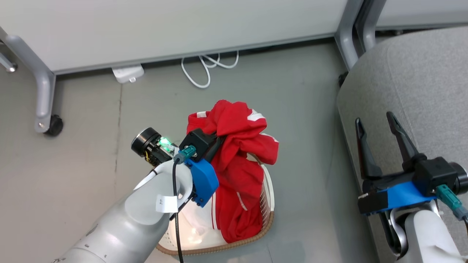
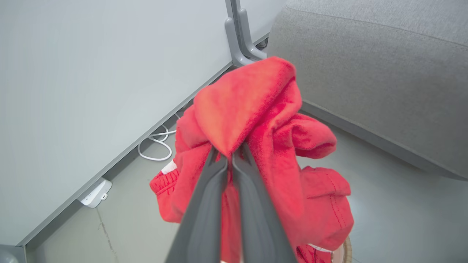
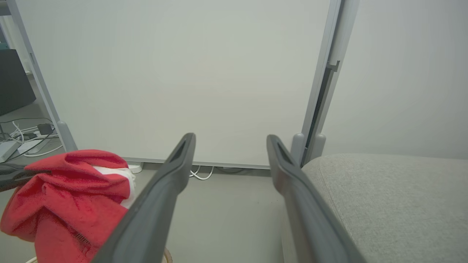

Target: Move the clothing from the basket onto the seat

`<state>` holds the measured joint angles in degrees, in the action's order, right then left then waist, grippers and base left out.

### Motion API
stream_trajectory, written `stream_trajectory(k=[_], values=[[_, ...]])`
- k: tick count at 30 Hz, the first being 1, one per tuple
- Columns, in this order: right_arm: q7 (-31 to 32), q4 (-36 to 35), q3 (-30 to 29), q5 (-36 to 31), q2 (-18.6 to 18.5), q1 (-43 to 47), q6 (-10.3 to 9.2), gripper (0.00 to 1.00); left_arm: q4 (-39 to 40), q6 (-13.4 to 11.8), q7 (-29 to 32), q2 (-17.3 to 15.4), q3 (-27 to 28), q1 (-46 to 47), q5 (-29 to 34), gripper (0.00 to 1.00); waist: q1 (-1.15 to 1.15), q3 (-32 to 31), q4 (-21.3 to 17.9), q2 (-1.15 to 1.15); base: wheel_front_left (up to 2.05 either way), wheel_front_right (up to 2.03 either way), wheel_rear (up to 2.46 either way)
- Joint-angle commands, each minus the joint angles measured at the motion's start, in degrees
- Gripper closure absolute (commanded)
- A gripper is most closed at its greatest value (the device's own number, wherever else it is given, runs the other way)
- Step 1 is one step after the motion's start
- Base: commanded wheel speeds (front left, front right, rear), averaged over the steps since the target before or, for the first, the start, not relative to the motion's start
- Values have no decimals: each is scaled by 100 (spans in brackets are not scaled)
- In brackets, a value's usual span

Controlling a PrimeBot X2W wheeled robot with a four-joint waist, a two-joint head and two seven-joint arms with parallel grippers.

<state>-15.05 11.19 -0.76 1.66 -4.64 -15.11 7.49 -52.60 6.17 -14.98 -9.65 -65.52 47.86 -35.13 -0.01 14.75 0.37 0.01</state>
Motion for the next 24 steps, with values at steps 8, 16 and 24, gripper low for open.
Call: stream_trajectory(k=[8,16,24], values=[[-20,64,-34,20,-10,432,1,0,764,-105,-29,-65,724,-233,90,100,1,-613,95,-1,0,0,0],[-20,83,-63,3,26,744,1,0,1232,-142,-30,-63,1171,-344,286,100,1,-996,152,-1,0,0,0],[-20,131,-52,30,48,1032,1,0,1374,-77,-30,-26,1297,-428,366,100,1,-1339,217,-1,0,0,0]])
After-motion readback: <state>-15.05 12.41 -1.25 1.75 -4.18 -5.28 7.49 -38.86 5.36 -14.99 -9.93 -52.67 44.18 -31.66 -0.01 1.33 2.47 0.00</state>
